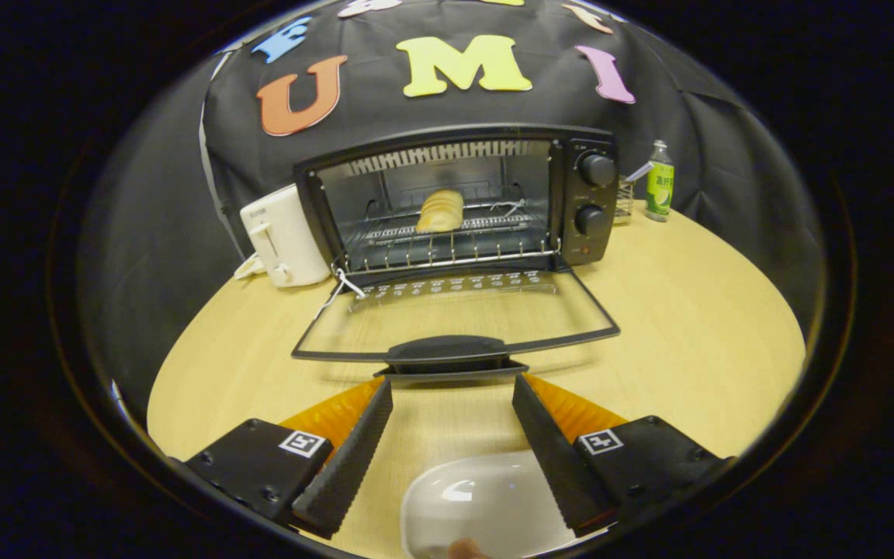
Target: Open the toaster oven, put the food inside, and close the toaster oven door.
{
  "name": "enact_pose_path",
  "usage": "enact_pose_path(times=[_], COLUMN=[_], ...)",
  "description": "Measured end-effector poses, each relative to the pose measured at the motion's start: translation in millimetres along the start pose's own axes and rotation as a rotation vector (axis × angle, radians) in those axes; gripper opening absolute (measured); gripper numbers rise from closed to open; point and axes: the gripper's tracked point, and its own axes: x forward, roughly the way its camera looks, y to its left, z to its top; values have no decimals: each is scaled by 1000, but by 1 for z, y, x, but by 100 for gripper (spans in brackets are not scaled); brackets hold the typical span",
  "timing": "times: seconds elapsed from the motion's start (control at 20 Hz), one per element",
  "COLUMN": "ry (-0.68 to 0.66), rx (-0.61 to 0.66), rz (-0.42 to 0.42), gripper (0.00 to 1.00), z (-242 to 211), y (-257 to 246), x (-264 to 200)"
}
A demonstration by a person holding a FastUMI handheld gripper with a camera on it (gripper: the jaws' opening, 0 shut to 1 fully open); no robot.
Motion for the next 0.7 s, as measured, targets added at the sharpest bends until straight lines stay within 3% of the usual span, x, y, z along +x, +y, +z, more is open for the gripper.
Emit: enact_pose_path(times=[0.25,0.7], ry=[23,46], rx=[21,96], rz=[-60,-68], gripper=[100,100], z=[-1,3], y=[2,6], x=[13,13])
